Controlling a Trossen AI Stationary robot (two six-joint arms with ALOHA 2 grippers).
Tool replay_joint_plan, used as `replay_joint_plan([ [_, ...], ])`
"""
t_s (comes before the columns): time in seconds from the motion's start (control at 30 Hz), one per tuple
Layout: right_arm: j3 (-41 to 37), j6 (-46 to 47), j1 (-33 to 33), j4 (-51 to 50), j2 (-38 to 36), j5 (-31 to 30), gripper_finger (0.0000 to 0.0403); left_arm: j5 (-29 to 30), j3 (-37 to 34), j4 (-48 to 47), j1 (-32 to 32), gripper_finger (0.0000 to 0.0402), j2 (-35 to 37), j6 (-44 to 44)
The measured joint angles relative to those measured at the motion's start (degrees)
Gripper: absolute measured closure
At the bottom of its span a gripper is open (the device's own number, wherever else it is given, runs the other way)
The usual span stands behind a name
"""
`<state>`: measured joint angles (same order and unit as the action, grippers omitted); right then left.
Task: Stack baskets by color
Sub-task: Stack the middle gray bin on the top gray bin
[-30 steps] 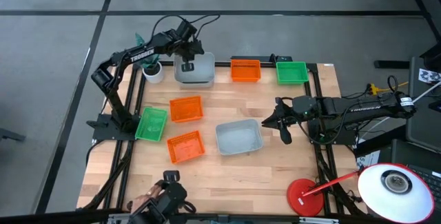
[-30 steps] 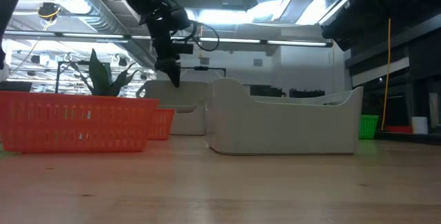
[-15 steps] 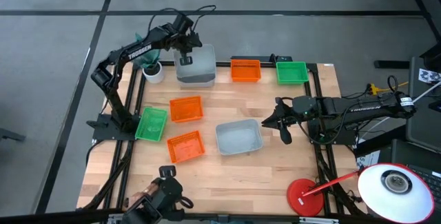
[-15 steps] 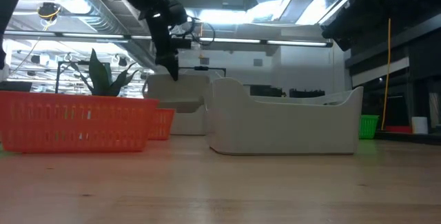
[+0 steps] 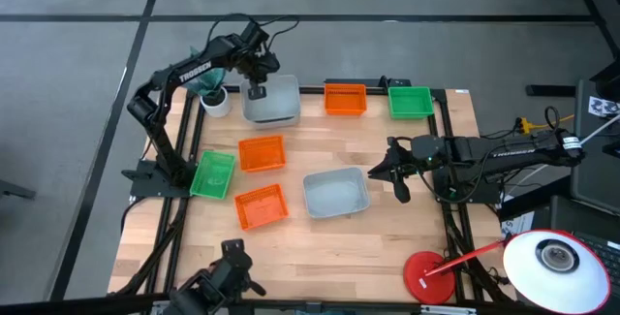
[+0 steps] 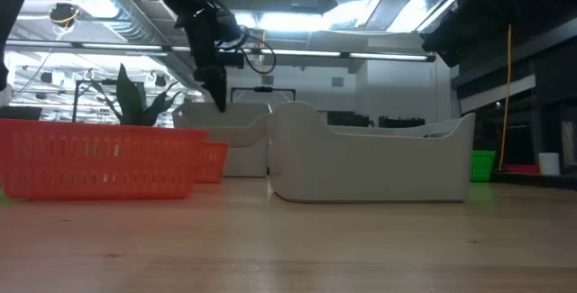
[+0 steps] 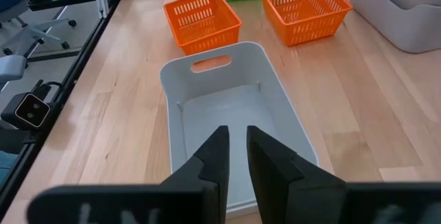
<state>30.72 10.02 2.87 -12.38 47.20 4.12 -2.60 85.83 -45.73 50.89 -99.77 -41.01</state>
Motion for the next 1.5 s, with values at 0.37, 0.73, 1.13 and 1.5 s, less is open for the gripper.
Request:
replay_joint_plan([
  [0.37, 0.0, 0.0, 0.0, -0.1, 0.0, 0.0, 0.035, 1.3, -1.0, 1.7, -0.4, 0.0377, 0.0, 1.9],
  [0.73, 0.0, 0.0, 0.0, -0.3, 0.0, 0.0, 0.035, 1.1, -0.2, 1.0, -0.8, 0.0338, 0.0, 4.8],
  [1.13, 0.0, 0.0, 0.0, -2.0, 0.0, 0.0, 0.035, 4.1, 7.3, -1.0, -4.1, 0.0337, 0.1, 9.4],
  [1.5, 0.0, 0.0, 0.0, -3.4, 0.0, 0.0, 0.035, 40.1, 1.8, 8.4, -12.6, 0.0359, -3.8, 10.5],
])
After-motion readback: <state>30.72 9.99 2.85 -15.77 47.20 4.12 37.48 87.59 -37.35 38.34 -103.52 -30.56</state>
